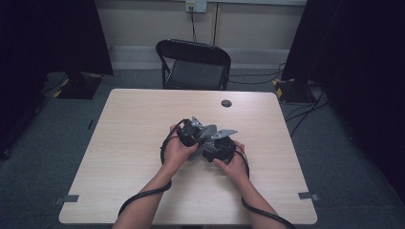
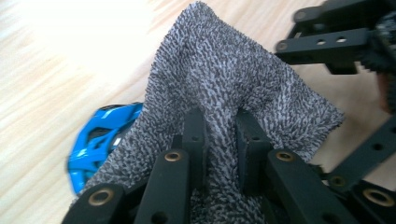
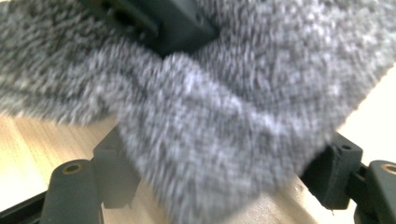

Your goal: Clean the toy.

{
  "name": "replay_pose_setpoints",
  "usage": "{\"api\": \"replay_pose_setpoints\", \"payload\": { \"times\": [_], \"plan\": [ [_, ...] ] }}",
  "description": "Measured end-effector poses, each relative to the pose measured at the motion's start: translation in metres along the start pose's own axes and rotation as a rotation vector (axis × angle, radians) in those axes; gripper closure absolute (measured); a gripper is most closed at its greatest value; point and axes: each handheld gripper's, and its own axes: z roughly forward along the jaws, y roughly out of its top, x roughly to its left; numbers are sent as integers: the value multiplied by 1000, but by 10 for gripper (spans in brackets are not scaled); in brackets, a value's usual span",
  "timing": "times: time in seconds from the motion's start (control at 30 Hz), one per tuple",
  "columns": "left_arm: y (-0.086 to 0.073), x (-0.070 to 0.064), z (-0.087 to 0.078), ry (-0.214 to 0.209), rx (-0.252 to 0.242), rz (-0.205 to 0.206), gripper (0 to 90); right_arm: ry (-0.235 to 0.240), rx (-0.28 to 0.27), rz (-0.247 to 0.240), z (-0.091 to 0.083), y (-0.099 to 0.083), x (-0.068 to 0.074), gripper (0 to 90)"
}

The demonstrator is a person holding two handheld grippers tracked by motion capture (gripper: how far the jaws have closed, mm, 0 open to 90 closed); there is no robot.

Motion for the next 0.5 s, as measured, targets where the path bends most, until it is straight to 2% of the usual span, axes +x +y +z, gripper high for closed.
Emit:
{"api": "replay_pose_setpoints", "payload": {
  "times": [0.5],
  "plan": [
    [3,21,2,34,13,-52,765,0,0,0,0,0,0,246]
  ]
}}
